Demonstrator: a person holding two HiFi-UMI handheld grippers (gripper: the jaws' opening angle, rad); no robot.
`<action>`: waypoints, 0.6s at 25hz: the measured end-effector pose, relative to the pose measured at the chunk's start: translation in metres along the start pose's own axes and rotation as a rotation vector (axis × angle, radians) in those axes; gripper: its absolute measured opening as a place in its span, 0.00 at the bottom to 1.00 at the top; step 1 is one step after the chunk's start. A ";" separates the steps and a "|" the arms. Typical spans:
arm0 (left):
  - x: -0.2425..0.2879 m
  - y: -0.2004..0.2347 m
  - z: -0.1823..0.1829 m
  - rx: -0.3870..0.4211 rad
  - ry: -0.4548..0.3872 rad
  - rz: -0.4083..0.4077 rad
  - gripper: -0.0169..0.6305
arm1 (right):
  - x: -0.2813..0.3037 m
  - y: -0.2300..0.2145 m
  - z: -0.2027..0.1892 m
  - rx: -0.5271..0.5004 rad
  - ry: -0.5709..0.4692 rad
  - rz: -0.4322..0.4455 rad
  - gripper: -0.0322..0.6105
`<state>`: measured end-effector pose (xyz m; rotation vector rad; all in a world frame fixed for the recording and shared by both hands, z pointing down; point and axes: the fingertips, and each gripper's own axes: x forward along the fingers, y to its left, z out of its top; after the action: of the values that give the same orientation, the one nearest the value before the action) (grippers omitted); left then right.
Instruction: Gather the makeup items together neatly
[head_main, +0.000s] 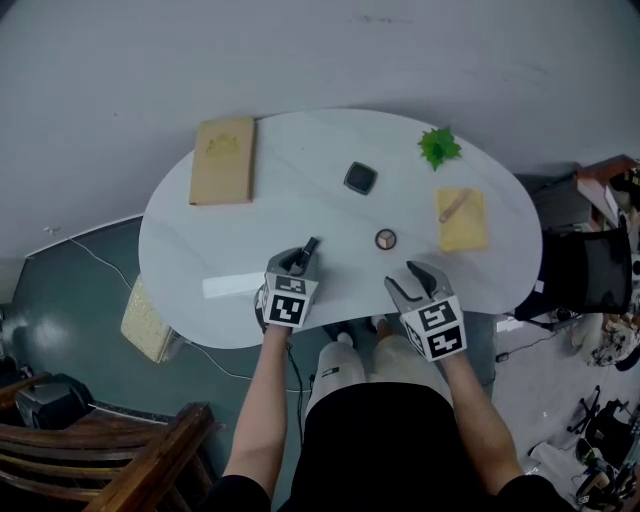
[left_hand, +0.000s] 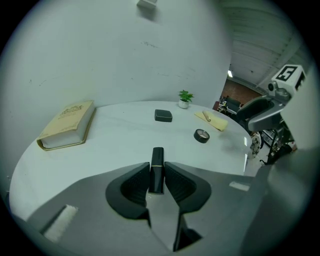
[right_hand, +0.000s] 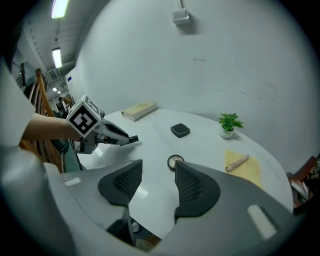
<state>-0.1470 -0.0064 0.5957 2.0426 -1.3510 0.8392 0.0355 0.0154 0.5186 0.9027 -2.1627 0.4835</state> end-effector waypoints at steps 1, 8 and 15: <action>0.000 -0.004 0.002 -0.007 -0.002 0.004 0.16 | -0.001 -0.001 0.001 -0.002 -0.005 0.004 0.38; 0.008 -0.031 0.020 -0.106 -0.020 0.053 0.16 | -0.007 -0.021 0.005 -0.014 -0.027 0.047 0.38; 0.024 -0.053 0.034 -0.211 -0.036 0.099 0.16 | -0.007 -0.045 0.011 -0.046 -0.039 0.112 0.38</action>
<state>-0.0830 -0.0272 0.5856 1.8498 -1.5032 0.6728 0.0667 -0.0186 0.5086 0.7748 -2.2596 0.4726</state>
